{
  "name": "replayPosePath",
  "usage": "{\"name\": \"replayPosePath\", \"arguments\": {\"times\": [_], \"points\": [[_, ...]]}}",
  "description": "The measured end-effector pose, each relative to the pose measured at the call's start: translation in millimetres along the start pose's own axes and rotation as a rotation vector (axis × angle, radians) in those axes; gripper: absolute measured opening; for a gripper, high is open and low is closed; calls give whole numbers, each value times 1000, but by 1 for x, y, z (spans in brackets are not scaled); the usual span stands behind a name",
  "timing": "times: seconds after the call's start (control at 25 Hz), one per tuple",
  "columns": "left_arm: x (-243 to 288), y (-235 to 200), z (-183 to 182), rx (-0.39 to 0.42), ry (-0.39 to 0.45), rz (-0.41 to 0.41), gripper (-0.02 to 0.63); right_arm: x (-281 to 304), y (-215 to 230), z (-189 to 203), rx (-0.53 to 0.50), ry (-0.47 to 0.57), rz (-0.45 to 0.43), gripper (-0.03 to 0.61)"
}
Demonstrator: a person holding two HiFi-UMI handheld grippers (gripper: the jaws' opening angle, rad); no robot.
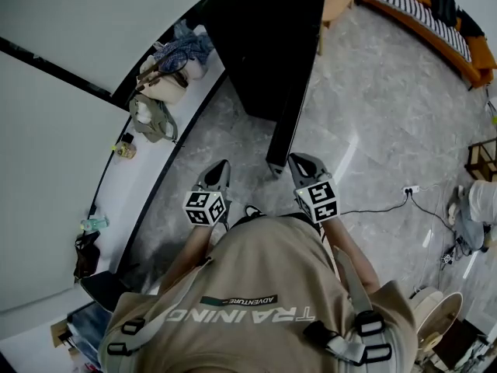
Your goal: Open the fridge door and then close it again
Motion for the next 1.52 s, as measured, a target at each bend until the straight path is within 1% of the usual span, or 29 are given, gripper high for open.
{"name": "replayPosePath", "arguments": {"times": [0.24,0.44,0.6,0.72,0.92,1.04,1.28,1.52], "points": [[-8,-13,-6,12,-9,36,0,13,-17,-6,8,-1,23,-5],[-15,-34,-7,4,-10,39,0,27,-26,-10,14,1,41,-5],[-23,-42,-13,-18,-3,55,0,33,-29,-14,6,-1,57,-5],[-31,-44,-19,5,1,68,0,37,-32,-16,1,-7,70,-5],[-40,-53,-30,17,28,87,0,50,-36,-24,0,-17,73,-5],[-43,-56,-33,4,44,74,0,57,-38,-28,0,-21,60,-5],[-53,-65,-34,-21,70,23,0,69,-39,-37,-22,-18,21,-5],[-56,-89,-44,-57,91,-41,0,96,-42,-49,-20,4,-31,-5]]}}
Point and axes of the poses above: the fingertips, and each gripper's own axes: x forward along the fingers, y to its right, z out of its underside, the point moved 7 cm from there along -x, backward along the fingers, and after that the axes turned 13 degrees about -x, right-handed, at the moved point
